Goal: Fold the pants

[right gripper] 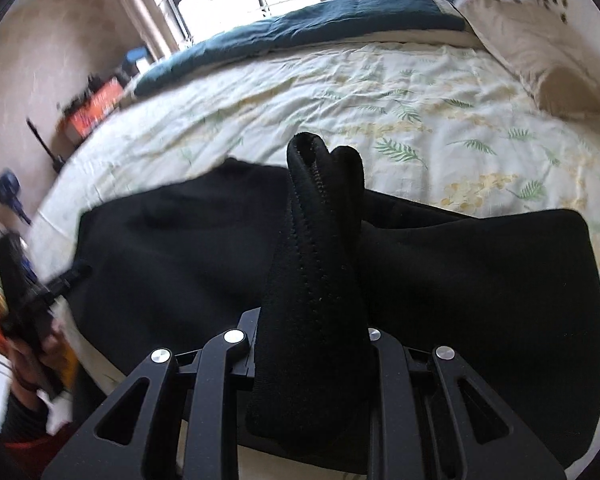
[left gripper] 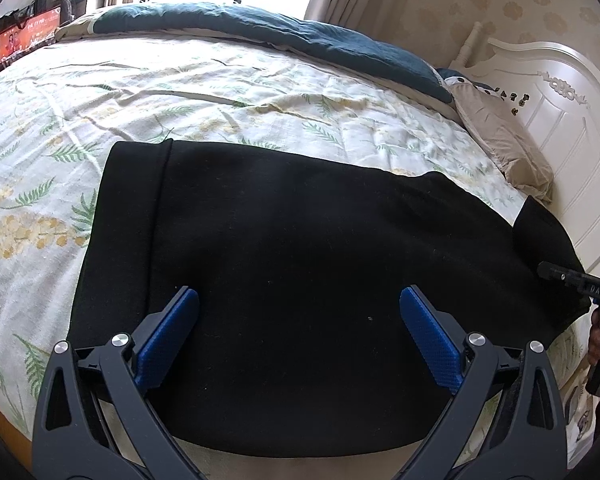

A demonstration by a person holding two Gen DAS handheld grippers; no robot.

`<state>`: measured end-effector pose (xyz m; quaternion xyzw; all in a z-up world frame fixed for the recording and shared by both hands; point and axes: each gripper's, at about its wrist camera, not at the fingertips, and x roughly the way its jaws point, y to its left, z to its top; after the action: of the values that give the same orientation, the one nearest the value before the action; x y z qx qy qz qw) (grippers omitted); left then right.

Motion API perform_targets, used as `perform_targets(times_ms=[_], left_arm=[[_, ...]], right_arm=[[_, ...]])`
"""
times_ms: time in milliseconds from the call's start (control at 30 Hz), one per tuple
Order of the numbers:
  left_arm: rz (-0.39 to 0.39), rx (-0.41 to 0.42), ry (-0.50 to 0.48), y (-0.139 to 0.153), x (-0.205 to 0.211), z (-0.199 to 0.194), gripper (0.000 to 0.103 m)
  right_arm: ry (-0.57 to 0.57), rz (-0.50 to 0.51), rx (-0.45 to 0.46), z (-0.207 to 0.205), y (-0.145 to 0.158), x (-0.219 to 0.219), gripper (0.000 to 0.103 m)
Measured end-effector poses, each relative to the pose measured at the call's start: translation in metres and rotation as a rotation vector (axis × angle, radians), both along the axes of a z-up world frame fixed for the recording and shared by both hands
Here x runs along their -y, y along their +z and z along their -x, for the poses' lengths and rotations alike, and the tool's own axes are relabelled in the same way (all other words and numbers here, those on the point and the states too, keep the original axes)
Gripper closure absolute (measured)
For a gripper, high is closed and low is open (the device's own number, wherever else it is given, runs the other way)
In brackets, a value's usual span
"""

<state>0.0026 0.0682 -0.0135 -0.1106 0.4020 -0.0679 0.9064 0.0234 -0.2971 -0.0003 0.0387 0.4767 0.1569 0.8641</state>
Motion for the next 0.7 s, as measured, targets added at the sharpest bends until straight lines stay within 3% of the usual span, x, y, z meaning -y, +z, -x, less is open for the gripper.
perform_targets(times_ms=[300, 700], left_arm=[[-0.022, 0.001, 0.006, -0.003, 0.002, -0.001, 0.003], [-0.024, 0.000, 0.006, -0.005, 0.002, -0.002, 0.003]], right_arm=[[0.037, 0.175, 0.049, 0.011, -0.006, -0.024, 0.076], [0.028, 0.126, 0.055, 0.021, -0.003, -0.034, 0.065]])
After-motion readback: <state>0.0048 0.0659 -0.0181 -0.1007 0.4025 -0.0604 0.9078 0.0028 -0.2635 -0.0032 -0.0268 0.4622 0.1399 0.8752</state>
